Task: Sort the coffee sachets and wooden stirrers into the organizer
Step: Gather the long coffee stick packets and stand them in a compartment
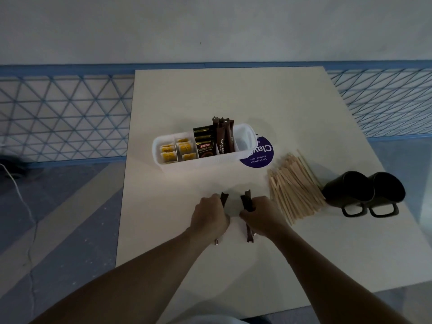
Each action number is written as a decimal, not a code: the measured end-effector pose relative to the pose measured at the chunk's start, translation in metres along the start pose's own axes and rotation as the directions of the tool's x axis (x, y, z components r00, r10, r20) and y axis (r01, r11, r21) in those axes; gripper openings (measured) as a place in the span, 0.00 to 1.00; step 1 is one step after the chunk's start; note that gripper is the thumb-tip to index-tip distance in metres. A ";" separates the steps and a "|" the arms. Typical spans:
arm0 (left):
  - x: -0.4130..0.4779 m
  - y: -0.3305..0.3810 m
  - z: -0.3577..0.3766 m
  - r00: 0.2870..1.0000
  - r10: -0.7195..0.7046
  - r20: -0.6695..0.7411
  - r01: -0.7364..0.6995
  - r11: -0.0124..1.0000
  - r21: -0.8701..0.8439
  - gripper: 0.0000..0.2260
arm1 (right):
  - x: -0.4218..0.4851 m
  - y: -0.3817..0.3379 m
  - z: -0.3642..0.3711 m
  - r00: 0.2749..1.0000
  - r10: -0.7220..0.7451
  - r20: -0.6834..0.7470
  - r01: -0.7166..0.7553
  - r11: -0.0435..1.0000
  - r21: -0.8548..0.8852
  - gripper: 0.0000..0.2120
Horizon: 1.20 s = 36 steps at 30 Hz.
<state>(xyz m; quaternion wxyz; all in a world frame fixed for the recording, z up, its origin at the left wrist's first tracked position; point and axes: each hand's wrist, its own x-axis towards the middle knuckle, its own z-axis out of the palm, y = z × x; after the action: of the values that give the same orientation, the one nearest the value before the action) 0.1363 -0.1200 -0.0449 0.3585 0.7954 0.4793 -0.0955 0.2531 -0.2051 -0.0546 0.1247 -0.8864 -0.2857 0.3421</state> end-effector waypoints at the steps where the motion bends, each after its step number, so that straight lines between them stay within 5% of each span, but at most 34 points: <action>1: 0.001 0.001 -0.003 1.000 0.008 0.002 -0.008 1.000 -0.025 0.15 | 0.001 -0.001 -0.002 1.000 -0.006 0.008 0.006 1.000 0.000 0.09; 7: 0.014 0.011 -0.029 0.999 0.034 -0.017 -0.036 0.989 -0.146 0.13 | 0.012 -0.011 -0.022 0.993 -0.114 0.044 0.110 0.991 0.070 0.05; 13: 0.031 0.031 -0.070 0.972 0.093 -0.217 -0.158 0.939 -0.304 0.07 | 0.034 -0.036 -0.055 0.984 -0.154 -0.090 0.169 0.965 0.200 0.05; 21: 0.062 0.058 -0.110 0.888 0.132 -0.441 -0.261 0.933 -0.246 0.07 | 0.062 -0.087 -0.103 0.913 -0.243 -0.326 0.306 0.939 0.156 0.08; 36: 0.096 0.060 -0.097 0.895 0.118 -0.429 -0.256 0.925 -0.280 0.11 | 0.105 -0.102 -0.093 0.931 -0.334 -0.144 0.356 0.919 0.168 0.12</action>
<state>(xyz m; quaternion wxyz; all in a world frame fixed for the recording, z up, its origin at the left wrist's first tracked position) 0.2177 -0.0064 0.0066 0.3867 0.7695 0.4723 0.1878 0.3366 -0.0633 0.0005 0.2838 -0.8238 -0.3959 0.2901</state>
